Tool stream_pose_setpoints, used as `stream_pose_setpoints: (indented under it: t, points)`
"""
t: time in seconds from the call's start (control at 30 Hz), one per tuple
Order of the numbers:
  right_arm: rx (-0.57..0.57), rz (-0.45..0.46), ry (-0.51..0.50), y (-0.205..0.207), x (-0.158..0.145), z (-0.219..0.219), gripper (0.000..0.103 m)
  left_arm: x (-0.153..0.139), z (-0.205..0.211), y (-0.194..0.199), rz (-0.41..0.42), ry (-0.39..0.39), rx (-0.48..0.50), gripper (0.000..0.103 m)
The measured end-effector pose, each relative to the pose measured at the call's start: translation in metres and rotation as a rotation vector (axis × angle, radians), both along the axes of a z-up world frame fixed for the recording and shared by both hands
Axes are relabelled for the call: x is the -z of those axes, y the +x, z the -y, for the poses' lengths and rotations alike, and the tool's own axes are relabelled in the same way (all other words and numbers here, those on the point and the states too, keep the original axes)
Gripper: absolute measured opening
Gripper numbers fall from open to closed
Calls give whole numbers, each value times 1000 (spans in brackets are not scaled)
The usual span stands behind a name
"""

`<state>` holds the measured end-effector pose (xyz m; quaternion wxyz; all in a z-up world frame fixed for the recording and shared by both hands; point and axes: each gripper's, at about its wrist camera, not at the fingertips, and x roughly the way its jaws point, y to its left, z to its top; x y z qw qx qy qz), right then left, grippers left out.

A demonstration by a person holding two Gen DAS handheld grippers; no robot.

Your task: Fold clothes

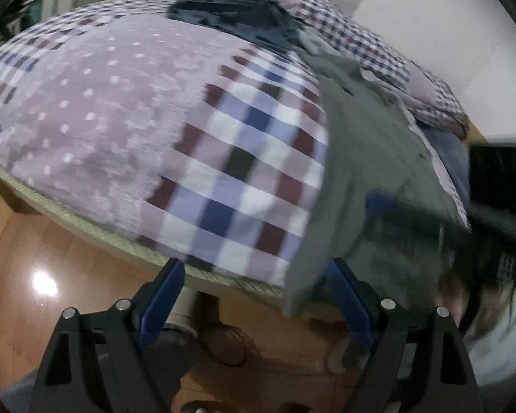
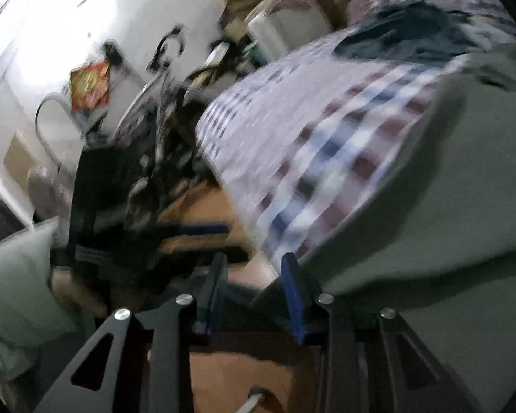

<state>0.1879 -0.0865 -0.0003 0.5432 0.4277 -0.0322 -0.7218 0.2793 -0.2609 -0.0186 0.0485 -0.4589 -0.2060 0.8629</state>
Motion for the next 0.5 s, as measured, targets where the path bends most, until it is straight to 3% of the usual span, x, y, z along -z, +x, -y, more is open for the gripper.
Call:
stream_pose_setpoints:
  t: [0.2,0.27,0.37,0.4,0.43,0.5]
  points:
    - [126,-44,-47,-38,-26,-37,37,9,-29,-3,10,-62,111,84]
    - [171,-56,-42,-46,-30,-46,38,10,-32,-4,8,-42,124,71]
    - [206,-83,-12,-47,-32,-54,39,10,-30,-10,20,7,121,29]
    - [208,-96,3,-45,-32,-56,39,10,-29,-11,30,16,120,8]
    - [202,-114,22,-41,-32,-56,39,8,-27,-12,28,32,114,2]
    - [170,-174,78,-27,-31,-56,39,2,-22,-13,21,67,102,2]
